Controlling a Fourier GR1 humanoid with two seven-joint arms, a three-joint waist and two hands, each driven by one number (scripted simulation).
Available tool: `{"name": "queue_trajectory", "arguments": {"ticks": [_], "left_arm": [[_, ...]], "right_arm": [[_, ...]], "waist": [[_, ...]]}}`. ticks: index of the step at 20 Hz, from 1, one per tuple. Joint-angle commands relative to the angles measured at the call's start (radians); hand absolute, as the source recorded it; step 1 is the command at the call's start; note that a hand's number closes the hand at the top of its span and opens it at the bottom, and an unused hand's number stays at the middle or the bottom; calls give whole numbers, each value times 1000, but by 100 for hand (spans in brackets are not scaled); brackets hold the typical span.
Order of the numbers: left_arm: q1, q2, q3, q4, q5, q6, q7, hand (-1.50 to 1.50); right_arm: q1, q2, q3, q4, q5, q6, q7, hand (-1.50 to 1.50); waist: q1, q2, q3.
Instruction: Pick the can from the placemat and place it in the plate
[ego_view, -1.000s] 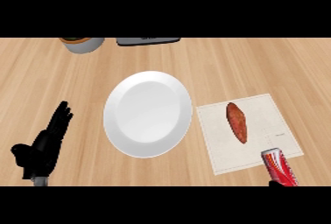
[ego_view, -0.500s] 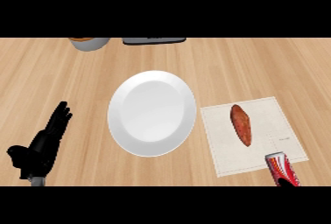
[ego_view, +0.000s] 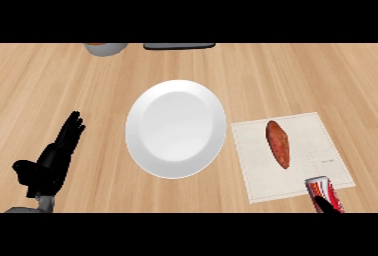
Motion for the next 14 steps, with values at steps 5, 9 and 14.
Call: {"name": "queue_trajectory", "arguments": {"ticks": [5, 9, 14], "left_arm": [[-30, 4, 15, 43, -2, -28, -23, 0], [-12, -3, 0, 56, -9, -52, -45, 0], [-36, -20, 1, 59, -11, -40, -30, 0]], "right_arm": [[-72, 0, -33, 97, 3, -155, -244, -150], [-118, -7, -58, 138, -11, -164, -244, -150], [-135, -58, -32, 169, 80, -188, -245, 150]], "waist": [[12, 4, -2], [26, 5, -3], [31, 8, -3]]}}
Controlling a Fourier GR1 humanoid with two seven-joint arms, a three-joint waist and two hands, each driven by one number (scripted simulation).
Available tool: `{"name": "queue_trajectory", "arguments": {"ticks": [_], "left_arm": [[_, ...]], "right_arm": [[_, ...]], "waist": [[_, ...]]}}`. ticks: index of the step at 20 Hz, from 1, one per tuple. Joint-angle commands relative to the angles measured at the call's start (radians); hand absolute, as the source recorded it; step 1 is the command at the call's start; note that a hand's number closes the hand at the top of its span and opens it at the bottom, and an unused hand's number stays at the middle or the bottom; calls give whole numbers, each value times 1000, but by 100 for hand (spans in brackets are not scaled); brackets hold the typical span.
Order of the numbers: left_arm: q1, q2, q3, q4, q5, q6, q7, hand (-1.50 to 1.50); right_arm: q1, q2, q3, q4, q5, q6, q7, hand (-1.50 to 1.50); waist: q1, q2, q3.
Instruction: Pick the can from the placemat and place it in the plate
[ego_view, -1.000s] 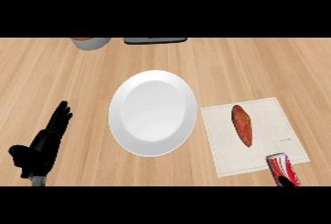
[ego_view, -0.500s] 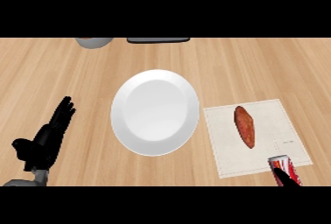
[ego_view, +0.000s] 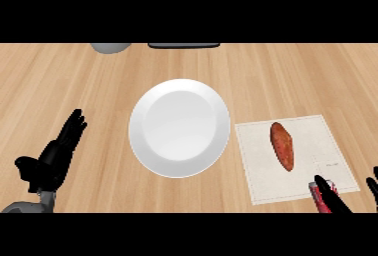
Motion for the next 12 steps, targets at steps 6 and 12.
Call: {"name": "queue_trajectory", "arguments": {"ticks": [6, 12], "left_arm": [[-27, -30, -8, 17, -17, 11, -1, 0], [9, -23, -20, -29, -41, 20, 12, 0]], "right_arm": [[-42, -26, 50, 36, 83, -151, -230, 150], [35, 5, 48, 197, 198, -205, -9, 150]], "waist": [[0, 0, 0], [26, 8, -5]]}}
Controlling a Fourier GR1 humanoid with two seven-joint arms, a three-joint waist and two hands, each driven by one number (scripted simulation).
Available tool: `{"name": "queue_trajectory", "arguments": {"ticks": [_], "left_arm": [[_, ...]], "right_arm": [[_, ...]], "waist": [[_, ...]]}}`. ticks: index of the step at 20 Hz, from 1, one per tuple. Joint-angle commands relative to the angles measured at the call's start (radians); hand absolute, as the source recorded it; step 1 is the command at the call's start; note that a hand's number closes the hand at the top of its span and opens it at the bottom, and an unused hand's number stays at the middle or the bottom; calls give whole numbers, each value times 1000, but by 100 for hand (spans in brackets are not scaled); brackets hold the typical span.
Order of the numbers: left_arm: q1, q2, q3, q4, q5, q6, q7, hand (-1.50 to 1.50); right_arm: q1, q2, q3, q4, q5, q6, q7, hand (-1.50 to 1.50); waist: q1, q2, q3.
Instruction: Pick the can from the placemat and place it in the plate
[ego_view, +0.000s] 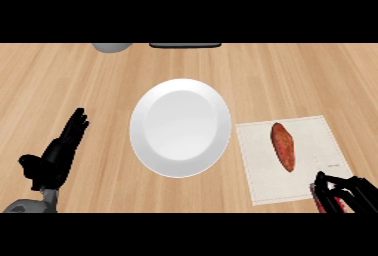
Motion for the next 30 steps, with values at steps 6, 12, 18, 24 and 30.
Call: {"name": "queue_trajectory", "arguments": {"ticks": [6, 12, 18, 24, 30], "left_arm": [[-21, -2, -10, -25, -17, 5, -3, 0], [-19, -5, -16, -14, -27, 5, -4, 0], [-17, -11, -5, -2, -22, 6, -2, 0], [-24, -27, -6, 23, -32, 7, -7, 0], [-33, -17, -2, 14, -23, -30, 7, 0]], "right_arm": [[351, 23, -22, 273, 229, 13, 415, 150], [448, 24, 84, 49, 318, 85, 581, 150], [618, 24, 263, -350, 454, 113, 819, 150], [634, 24, 408, -760, 623, 200, 1086, 150], [576, 24, 689, -956, 893, 347, 1365, 150]], "waist": [[29, 58, -13], [29, 35, -16], [19, 22, -14], [15, 16, -12], [24, 14, -9]]}}
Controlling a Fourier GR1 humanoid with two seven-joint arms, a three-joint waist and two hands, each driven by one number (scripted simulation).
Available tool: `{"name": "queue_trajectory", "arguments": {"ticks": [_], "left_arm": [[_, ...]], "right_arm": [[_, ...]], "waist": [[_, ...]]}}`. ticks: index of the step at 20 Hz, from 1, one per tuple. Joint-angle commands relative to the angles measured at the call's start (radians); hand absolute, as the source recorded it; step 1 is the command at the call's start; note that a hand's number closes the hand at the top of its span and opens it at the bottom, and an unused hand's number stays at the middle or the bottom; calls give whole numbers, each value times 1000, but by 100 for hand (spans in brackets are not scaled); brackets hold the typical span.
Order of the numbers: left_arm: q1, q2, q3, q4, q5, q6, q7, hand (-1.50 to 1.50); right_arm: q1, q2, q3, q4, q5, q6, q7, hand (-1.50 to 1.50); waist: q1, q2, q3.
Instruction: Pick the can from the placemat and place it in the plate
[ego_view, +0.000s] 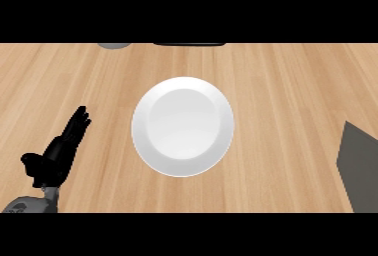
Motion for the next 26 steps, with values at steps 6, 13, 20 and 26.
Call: {"name": "queue_trajectory", "arguments": {"ticks": [6, 13, 20, 26], "left_arm": [[-35, -17, -4, -19, -7, -8, 36, 0], [-22, -48, -10, 46, -44, -6, -22, 0], [-64, -47, 10, 41, -30, -16, 46, 0], [-86, -60, 23, 56, -50, -18, 44, 0]], "right_arm": [[-360, 1, 273, -99, 344, 320, 468, 150], [-841, 1, 390, 261, 286, 371, 799, 150], [-1258, 1, 351, 687, 82, 213, 992, 150], [-1534, 1, 369, 1019, -100, 53, 1053, 150]], "waist": [[20, 1, 4], [25, -2, 6], [29, -2, 8], [24, -3, 8]]}}
